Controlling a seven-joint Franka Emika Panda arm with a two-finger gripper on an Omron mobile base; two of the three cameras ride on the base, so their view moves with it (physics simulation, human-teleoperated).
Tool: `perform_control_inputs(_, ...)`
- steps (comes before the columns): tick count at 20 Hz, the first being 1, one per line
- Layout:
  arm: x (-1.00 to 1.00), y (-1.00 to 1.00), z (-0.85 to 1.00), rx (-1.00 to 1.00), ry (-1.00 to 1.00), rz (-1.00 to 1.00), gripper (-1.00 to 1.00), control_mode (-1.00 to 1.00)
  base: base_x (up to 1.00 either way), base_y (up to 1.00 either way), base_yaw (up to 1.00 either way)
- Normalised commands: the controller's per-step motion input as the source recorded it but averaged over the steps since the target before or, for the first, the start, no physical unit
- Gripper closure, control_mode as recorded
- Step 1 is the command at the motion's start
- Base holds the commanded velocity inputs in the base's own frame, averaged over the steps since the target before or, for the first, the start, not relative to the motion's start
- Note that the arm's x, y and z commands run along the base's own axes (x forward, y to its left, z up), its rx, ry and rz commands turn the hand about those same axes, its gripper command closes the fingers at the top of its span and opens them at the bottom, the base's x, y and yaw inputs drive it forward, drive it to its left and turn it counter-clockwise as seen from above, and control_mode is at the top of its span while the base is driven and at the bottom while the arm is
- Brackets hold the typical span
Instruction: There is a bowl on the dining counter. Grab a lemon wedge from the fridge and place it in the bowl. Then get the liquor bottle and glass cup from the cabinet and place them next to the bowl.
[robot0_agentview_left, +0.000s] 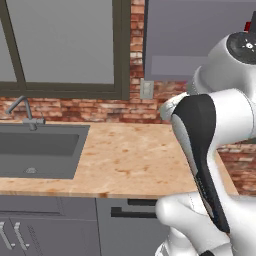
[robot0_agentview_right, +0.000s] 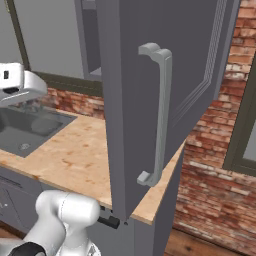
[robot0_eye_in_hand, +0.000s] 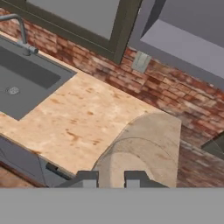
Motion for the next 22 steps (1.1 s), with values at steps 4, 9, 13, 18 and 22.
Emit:
perform_control_inputs(4,-0.35,0.35,-0.61,0.03,0.04,0.0,1.0,-1.0,0.0,0.0,0.0)
perform_control_inputs(9,-0.02,0.18,-0.48,0.0,0.0,0.0,1.0,-1.0,0.0,0.0,0.0)
perform_control_inputs(13,0.0,0.08,-0.34,-0.04,0.02,0.0,1.0,-1.0,0.0,0.0,0.0)
perform_control_inputs(18,-0.14,0.0,-0.19,0.0,0.03,0.0,1.0,1.0,-0.13,0.0,0.0)
perform_control_inputs(22,0.0,0.0,0.0,0.0,0.0,0.0,1.0,1.0,-1.0,0.0,0.0)
